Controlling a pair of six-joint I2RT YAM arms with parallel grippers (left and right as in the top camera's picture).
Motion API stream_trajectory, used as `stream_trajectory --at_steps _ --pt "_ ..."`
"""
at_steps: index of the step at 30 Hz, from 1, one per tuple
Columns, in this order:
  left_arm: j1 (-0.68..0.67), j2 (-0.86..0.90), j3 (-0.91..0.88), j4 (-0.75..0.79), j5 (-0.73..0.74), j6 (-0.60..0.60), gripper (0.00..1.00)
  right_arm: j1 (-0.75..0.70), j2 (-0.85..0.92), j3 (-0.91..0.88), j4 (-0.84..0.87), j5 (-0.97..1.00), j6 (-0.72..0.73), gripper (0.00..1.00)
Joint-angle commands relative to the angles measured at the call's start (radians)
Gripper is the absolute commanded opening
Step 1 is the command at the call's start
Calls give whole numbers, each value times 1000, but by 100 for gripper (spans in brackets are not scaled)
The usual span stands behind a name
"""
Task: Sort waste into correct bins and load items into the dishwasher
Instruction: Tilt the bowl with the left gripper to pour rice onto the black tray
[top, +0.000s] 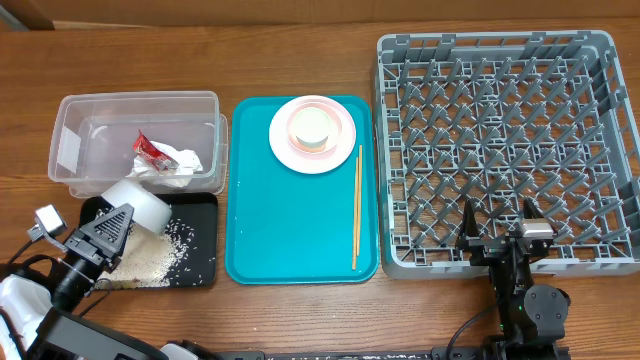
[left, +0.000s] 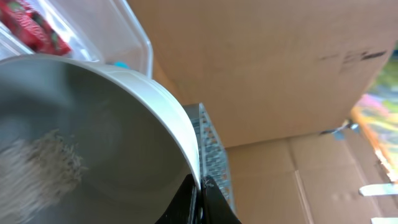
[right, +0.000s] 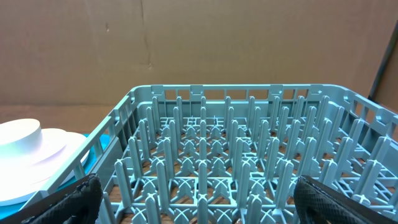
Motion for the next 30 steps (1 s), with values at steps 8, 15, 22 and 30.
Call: stream_trajectory --at_steps 8,15,22,30 --pt "8 -23 -5 63 108 -68 4 -2 -10 -10 7 9 0 100" --pt "8 -23 -5 100 107 -175 4 -2 -10 -10 7 9 0 100" --pt "7 -23 -5 80 107 -174 4 -2 -10 -10 7 9 0 100" --pt "6 -23 -5 79 105 -210 4 -2 -10 -10 7 9 0 100"
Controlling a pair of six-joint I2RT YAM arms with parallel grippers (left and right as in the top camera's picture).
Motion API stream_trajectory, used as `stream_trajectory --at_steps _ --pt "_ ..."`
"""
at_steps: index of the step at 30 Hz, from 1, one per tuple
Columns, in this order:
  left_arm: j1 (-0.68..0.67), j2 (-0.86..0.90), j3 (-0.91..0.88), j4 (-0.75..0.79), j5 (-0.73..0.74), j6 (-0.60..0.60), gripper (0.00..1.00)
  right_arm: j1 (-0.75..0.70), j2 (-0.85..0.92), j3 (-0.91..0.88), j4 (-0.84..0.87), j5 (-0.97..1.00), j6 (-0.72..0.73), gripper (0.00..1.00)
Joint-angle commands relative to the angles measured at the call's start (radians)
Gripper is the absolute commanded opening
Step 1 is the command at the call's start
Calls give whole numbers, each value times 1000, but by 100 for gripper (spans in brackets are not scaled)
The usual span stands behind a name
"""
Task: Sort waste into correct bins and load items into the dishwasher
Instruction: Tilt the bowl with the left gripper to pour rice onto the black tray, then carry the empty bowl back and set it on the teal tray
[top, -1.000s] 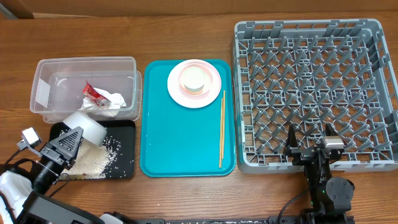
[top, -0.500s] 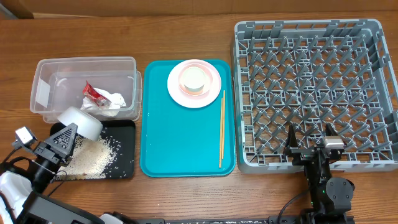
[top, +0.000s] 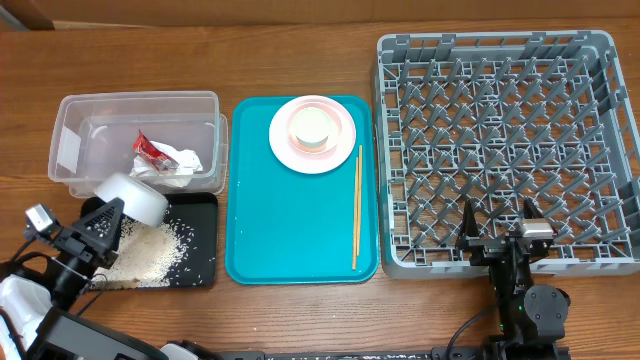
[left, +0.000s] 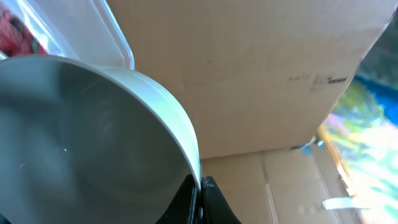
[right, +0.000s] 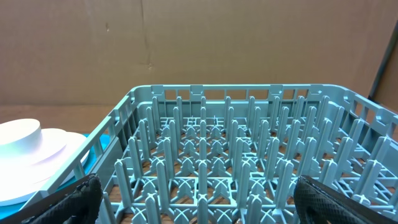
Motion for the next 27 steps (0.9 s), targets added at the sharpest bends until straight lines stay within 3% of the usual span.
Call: stream_trajectory --at_steps 1,7,16,20,27 --pt "5 -23 -5 21 25 -21 4 -2 -10 -10 6 9 -1 100" --pt "4 -22 -5 20 -111 -117 4 -2 -10 -10 6 9 -1 100" --pt "-28 -27 95 -155 -180 -132 4 -2 -10 -10 6 9 -1 100" --pt "-115 -52 210 -207 -281 -150 4 -2 -10 -10 6 9 -1 100" --pt "-404 -116 383 -155 -569 -386 4 -2 -10 -10 6 9 -1 100"
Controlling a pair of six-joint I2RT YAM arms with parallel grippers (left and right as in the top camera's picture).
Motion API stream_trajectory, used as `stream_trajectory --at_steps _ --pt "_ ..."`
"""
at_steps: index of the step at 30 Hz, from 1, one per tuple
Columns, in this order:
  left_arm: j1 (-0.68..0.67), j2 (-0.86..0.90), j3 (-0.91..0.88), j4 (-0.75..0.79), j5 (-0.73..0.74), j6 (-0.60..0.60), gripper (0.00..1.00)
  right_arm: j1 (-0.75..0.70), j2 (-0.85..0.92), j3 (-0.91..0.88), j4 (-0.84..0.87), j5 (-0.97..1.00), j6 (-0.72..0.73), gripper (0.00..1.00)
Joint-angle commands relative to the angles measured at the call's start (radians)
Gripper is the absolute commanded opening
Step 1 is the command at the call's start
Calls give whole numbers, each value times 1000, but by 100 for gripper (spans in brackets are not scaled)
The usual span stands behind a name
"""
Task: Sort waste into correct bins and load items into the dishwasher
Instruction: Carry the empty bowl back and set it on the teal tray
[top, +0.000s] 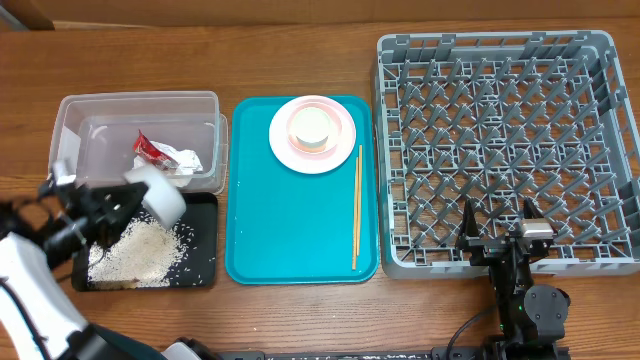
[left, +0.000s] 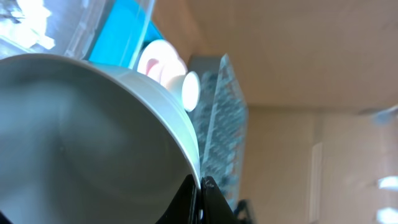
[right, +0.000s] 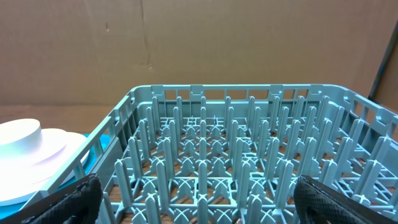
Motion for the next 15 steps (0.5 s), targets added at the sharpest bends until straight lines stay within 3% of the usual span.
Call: stream_trajectory --at_steps 1,9,15 --pt "-162 -49 82 28 -224 -171 4 -2 -10 -10 7 9 -1 100" --pt "-728 -88 120 214 -650 -483 4 -2 -10 -10 7 9 -1 100" --pt "-1094 -41 119 298 -997 -646 4 -2 -10 -10 7 9 -1 100"
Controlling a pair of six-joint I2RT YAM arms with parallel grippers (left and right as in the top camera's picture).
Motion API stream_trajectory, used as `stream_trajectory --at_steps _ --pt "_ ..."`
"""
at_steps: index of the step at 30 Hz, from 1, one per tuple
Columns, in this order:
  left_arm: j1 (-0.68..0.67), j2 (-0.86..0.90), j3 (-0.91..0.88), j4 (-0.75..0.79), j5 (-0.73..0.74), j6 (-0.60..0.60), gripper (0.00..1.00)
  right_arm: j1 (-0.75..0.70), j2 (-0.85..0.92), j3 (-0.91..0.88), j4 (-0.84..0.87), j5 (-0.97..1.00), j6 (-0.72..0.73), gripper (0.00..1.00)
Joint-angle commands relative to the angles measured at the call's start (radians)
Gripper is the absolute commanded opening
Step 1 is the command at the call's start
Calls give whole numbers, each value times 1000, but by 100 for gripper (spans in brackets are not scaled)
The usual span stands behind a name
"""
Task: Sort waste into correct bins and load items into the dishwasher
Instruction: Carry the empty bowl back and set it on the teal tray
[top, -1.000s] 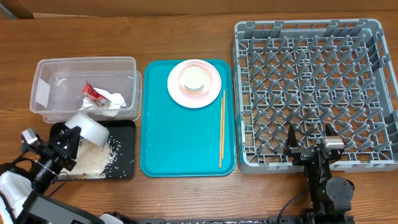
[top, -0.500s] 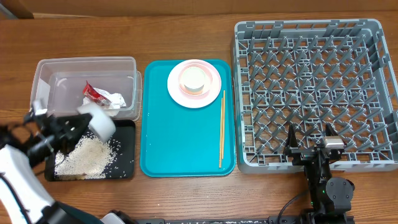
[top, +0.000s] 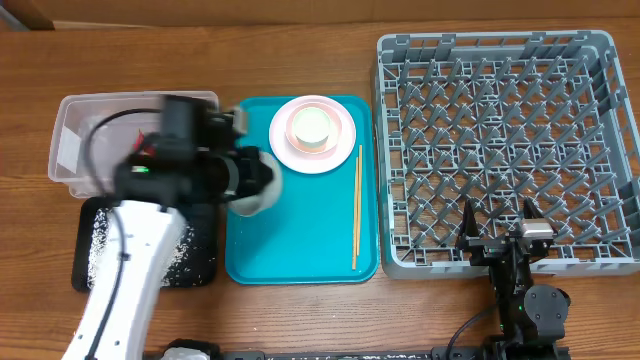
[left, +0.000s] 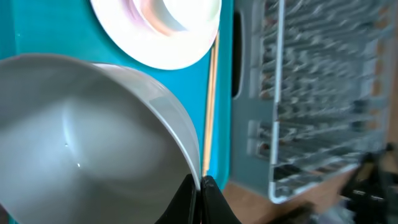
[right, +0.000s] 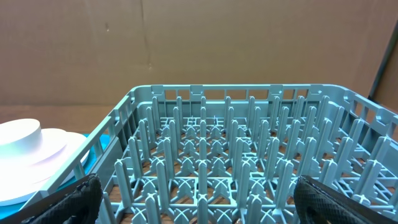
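Observation:
My left gripper (left: 200, 184) is shut on the rim of an empty white bowl (left: 93, 137). In the overhead view the bowl (top: 252, 186) hangs over the left part of the teal tray (top: 300, 255). A white plate with a pink cup (top: 312, 133) sits at the tray's far end. Wooden chopsticks (top: 356, 205) lie along its right side. The grey dish rack (top: 500, 140) stands to the right, holding nothing. My right gripper (right: 199, 202) is open at the rack's near edge, its fingers apart with nothing between them.
A clear plastic bin (top: 75, 135) stands at the left, partly hidden by my left arm. In front of it lies a black tray (top: 90, 262) with scattered rice. Cardboard boxes stand behind the table.
My left gripper has moved right with the bowl, from over the black tray by the bin's front to over the teal tray's left part. The right arm has not moved.
The bowl was held tilted over the black tray with rice still inside it. A second later the bowl was empty and the rice lay on that tray. Then the bowl was near the bin's front, and now it is over the teal tray.

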Motion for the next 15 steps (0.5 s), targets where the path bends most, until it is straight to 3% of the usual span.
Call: stream_trajectory --at_steps 1,7,15 --pt "-156 42 21 14 -281 -150 4 -2 -10 -10 6 9 -1 100" --pt "-396 222 20 15 -428 -162 4 -2 -10 -10 6 9 -1 100" --pt "-460 402 20 18 -431 -176 4 -2 -10 -10 6 9 -1 100"
